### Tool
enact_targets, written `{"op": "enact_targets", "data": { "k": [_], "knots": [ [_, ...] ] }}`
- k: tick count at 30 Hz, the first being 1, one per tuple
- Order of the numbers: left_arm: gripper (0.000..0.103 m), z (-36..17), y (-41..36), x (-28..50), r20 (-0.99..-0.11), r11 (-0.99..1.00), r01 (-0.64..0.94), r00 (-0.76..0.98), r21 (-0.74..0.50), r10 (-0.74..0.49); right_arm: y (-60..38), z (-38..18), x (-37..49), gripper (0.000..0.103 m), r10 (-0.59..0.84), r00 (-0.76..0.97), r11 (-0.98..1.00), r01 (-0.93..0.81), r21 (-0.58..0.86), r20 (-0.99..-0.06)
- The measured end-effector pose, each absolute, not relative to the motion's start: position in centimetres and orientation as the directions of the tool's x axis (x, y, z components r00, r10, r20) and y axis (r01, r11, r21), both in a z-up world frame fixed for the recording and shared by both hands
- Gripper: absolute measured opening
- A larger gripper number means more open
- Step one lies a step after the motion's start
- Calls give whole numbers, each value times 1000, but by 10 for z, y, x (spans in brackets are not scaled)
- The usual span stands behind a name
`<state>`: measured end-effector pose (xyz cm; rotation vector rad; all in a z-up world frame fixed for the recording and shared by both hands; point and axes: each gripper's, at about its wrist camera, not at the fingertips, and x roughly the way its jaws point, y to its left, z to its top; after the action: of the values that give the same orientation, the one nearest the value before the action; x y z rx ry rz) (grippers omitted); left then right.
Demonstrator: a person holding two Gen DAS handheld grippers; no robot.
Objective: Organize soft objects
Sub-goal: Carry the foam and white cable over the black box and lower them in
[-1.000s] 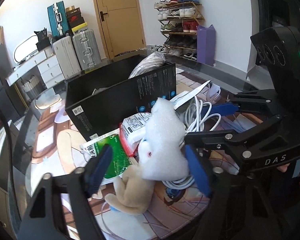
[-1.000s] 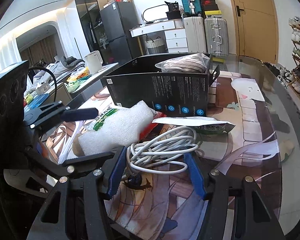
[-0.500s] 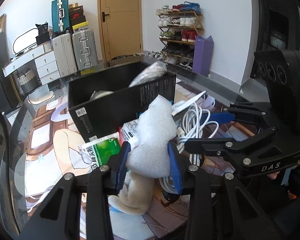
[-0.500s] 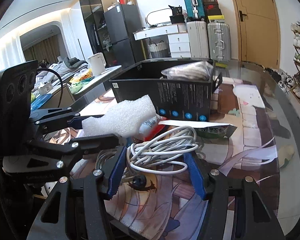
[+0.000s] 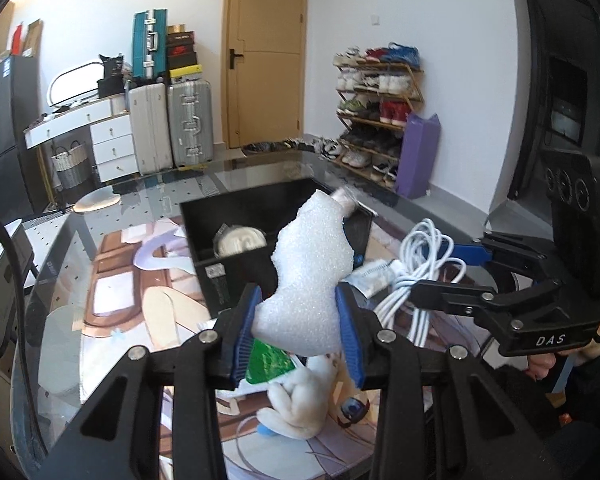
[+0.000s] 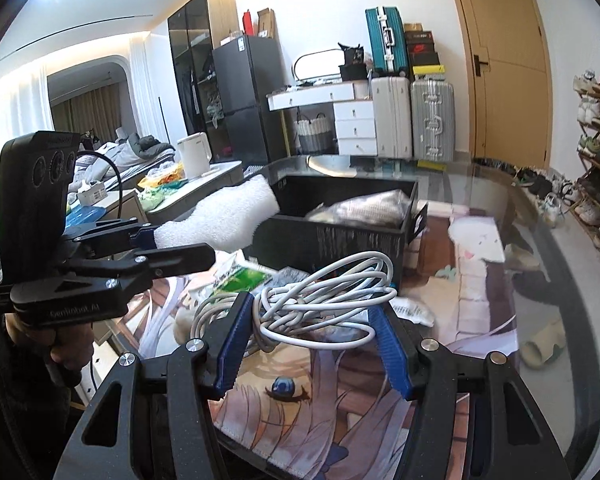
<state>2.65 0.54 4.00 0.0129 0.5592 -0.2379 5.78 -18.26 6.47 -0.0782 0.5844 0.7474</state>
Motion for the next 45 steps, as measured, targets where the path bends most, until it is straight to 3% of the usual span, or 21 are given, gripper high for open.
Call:
{"op": "enact_targets", "data": {
  "k": [25, 45],
  "knots": [
    [37, 77, 46, 77, -450, 990, 110, 882, -93, -140, -171, 126, 109, 60, 526, 717, 807, -591, 3, -457],
    [37, 54, 40, 131, -516, 992, 100, 847, -79, -127, -141, 112, 168, 60, 486, 704, 811, -584, -32, -518]
  ]
}}
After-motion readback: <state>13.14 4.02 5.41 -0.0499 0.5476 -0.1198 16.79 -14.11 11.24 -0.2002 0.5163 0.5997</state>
